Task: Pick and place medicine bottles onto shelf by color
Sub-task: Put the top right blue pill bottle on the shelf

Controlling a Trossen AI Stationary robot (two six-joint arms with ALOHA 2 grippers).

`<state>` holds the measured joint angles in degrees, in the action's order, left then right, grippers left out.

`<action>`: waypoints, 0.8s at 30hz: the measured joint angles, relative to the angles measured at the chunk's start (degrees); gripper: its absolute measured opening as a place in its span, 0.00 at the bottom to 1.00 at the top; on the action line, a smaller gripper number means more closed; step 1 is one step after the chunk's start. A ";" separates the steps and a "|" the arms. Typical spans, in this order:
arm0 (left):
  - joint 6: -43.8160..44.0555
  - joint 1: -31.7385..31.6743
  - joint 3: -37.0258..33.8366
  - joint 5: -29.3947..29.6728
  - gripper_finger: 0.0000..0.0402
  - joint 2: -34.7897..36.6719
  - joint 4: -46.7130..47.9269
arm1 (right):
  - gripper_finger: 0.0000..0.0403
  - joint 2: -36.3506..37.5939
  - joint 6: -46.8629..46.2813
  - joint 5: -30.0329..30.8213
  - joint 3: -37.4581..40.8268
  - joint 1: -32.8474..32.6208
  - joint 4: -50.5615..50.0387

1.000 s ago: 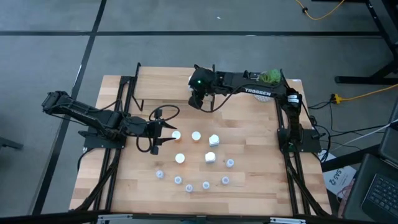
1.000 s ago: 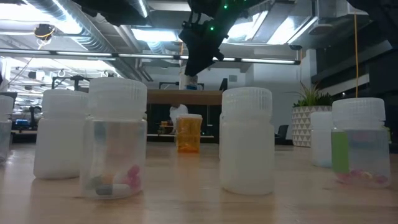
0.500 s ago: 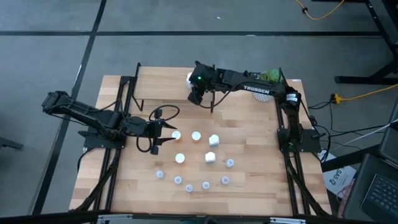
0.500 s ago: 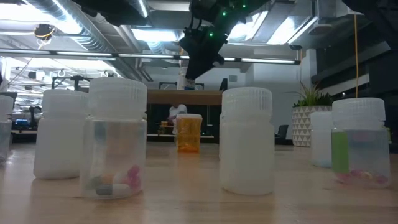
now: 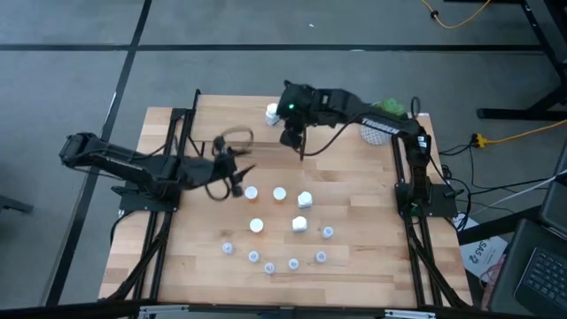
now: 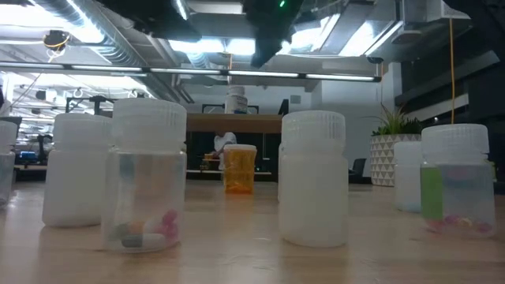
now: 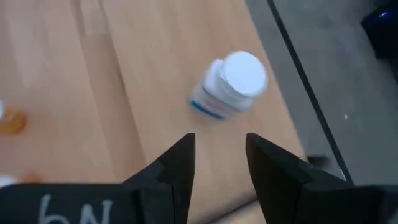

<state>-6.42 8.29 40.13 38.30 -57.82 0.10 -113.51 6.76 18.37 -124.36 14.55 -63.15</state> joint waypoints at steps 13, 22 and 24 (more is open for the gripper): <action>2.97 -27.22 19.04 -28.56 0.39 -17.90 11.57 | 0.36 1.84 -0.26 0.01 -10.07 9.58 -17.90; 3.16 -30.74 25.07 -31.20 0.30 -27.94 15.49 | 0.36 1.85 0.85 0.00 -10.05 15.15 -21.04; 3.31 -31.31 25.60 -29.11 0.29 -28.37 15.86 | 0.36 1.85 1.48 0.04 -10.05 15.97 -21.07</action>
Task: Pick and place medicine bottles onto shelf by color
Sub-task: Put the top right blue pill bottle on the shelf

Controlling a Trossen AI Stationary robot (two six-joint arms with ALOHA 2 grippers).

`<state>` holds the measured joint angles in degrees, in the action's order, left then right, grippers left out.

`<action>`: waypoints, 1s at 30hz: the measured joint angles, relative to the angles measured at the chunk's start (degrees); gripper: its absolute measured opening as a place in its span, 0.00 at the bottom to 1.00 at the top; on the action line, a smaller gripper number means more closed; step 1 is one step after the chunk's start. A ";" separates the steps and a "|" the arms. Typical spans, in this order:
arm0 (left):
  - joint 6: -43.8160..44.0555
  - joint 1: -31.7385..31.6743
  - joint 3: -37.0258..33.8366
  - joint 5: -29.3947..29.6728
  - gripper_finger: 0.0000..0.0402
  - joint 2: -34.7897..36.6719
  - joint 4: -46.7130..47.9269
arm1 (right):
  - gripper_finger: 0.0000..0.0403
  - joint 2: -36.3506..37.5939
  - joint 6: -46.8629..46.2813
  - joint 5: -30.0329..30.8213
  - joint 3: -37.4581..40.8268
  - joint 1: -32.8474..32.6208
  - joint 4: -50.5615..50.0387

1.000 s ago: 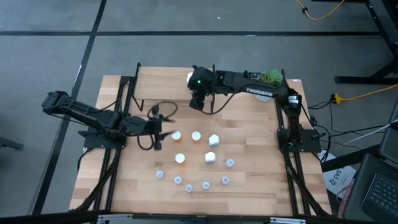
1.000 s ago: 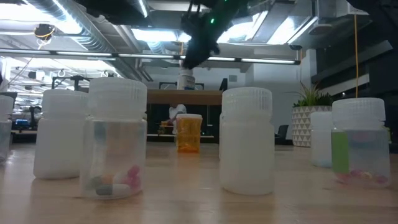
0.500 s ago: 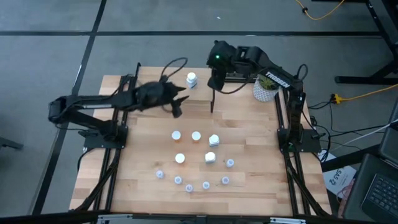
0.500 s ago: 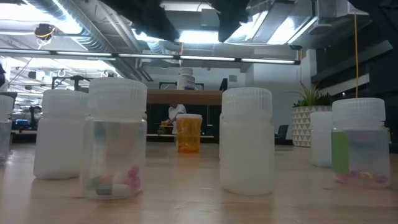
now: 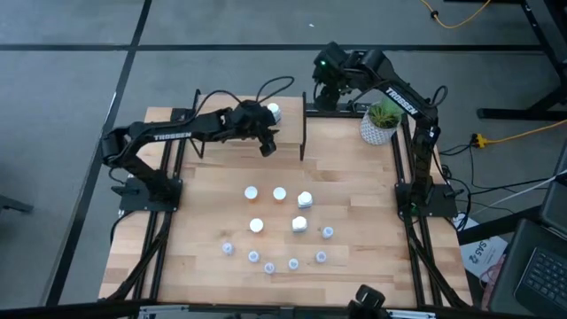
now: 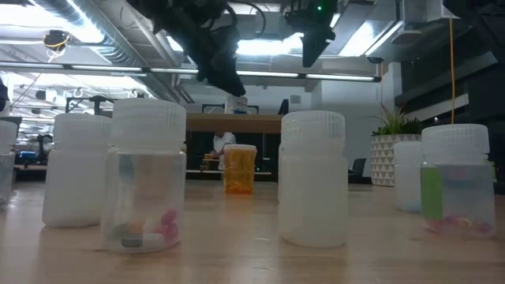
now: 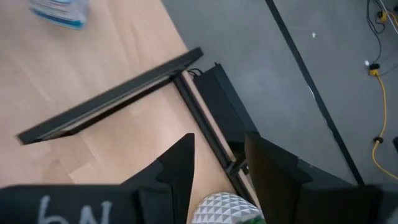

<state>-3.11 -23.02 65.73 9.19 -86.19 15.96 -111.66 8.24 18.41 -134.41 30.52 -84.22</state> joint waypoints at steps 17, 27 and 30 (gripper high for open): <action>-0.04 -5.02 0.00 8.24 0.28 0.00 4.38 | 0.36 0.00 1.08 -0.52 0.04 1.18 0.12; -0.27 -5.48 0.95 18.00 0.28 0.00 7.75 | 0.36 0.00 1.16 -0.52 0.05 1.18 0.12; -1.45 -6.45 1.90 19.85 0.26 0.00 7.53 | 0.36 0.00 1.24 -0.52 0.07 1.18 0.12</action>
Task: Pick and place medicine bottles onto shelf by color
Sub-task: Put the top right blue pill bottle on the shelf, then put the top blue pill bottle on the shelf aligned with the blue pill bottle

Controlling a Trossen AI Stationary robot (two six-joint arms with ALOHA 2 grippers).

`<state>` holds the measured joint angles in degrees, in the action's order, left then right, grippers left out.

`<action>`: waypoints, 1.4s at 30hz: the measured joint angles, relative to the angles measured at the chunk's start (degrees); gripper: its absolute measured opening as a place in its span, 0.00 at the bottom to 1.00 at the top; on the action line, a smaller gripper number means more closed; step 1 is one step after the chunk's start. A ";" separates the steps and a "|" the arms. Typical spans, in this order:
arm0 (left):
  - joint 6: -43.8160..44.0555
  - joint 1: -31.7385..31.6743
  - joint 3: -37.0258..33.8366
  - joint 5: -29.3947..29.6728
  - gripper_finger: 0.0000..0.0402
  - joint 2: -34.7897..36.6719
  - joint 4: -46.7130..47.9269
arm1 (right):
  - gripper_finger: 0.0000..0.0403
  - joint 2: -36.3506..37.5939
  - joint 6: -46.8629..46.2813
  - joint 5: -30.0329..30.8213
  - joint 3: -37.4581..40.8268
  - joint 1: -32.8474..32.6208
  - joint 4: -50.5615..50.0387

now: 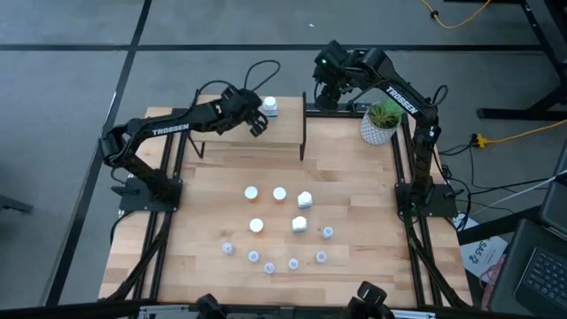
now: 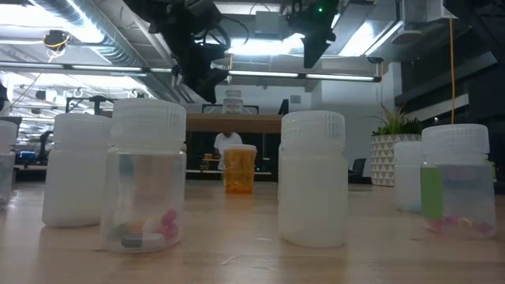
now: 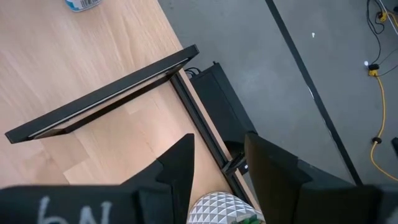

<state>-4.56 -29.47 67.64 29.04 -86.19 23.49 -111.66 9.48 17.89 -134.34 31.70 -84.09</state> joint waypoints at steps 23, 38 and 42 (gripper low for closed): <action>-2.66 0.51 0.57 -5.45 0.18 -2.03 -9.02 | 0.36 0.00 -0.11 0.00 0.00 0.00 0.07; -0.93 0.76 0.57 -3.24 0.18 -3.36 -5.65 | 0.36 0.00 0.15 0.00 0.00 0.00 0.09; -0.32 0.76 0.55 -7.11 0.18 -4.56 -6.60 | 0.36 0.00 0.24 0.02 0.00 0.00 0.20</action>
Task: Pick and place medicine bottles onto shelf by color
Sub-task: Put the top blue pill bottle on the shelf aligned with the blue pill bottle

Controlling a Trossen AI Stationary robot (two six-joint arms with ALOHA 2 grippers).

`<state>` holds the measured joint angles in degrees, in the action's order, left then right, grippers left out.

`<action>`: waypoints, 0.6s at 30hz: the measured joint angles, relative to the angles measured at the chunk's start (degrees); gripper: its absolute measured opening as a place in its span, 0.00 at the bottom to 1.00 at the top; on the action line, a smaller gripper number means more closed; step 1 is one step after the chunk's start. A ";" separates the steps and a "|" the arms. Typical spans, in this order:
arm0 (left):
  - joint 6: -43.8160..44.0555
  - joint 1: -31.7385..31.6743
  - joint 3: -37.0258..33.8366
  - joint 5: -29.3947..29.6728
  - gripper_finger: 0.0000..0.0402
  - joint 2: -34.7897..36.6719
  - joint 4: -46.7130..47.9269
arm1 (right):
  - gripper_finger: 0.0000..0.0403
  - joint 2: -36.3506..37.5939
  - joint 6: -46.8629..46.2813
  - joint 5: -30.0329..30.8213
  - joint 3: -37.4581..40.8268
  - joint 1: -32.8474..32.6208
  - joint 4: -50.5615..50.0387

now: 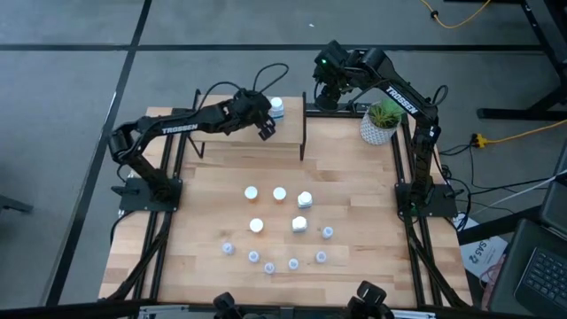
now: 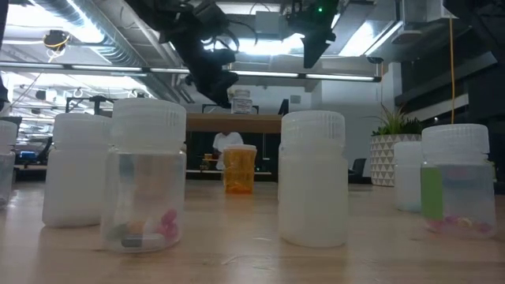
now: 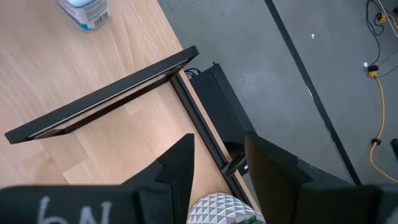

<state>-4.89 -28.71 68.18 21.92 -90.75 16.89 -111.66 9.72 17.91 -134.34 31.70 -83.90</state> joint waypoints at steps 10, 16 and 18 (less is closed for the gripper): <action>-1.20 -0.54 0.00 -0.14 0.18 -3.53 -6.15 | 0.36 0.00 -0.08 0.01 0.00 0.00 0.02; -1.76 -0.66 -0.02 3.13 0.18 -3.47 -6.24 | 0.36 0.00 -0.17 0.00 0.00 0.00 -0.10; -1.84 -0.66 -0.09 5.33 0.18 -1.90 -4.85 | 0.36 0.00 -0.17 -0.26 0.00 0.00 -0.94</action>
<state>-6.73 -29.36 68.10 27.26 -92.65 12.04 -111.66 9.54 17.65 -134.34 31.70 -84.84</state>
